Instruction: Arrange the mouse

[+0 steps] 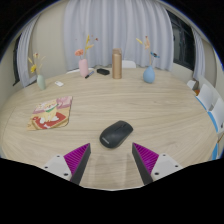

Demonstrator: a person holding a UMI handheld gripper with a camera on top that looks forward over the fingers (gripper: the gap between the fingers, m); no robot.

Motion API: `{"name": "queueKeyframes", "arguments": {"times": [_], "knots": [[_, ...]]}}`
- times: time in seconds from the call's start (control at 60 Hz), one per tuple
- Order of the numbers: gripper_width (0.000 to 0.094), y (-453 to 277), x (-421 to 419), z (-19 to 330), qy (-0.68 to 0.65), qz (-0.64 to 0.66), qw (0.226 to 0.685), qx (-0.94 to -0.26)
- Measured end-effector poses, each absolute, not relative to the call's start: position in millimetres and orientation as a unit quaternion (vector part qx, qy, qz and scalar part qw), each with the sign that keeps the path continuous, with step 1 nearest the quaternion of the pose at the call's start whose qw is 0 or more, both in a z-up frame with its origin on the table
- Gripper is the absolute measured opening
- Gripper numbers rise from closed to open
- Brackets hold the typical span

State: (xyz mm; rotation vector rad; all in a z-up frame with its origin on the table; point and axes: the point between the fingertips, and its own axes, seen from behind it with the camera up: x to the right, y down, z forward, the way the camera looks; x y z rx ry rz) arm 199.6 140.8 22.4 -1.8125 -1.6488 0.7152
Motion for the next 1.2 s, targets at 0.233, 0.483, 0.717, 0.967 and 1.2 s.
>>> {"name": "queueKeyframes", "arguments": {"times": [0.233, 0.483, 0.717, 0.967, 1.2], "knots": [[0.0861, 141.5, 150.9, -5.7, -0.608, 0.260, 0.277, -0.697], [0.0859, 141.3, 116.8, -12.1, -0.605, 0.265, 0.280, -0.696], [0.0764, 130.6, 86.6, -13.1, -0.628, 0.270, 0.277, -0.675], [0.0415, 133.2, 79.6, -13.8, -0.646, 0.252, 0.285, -0.661], [0.0373, 113.5, 65.2, 41.1, -0.628, 0.261, 0.284, -0.676]]}}
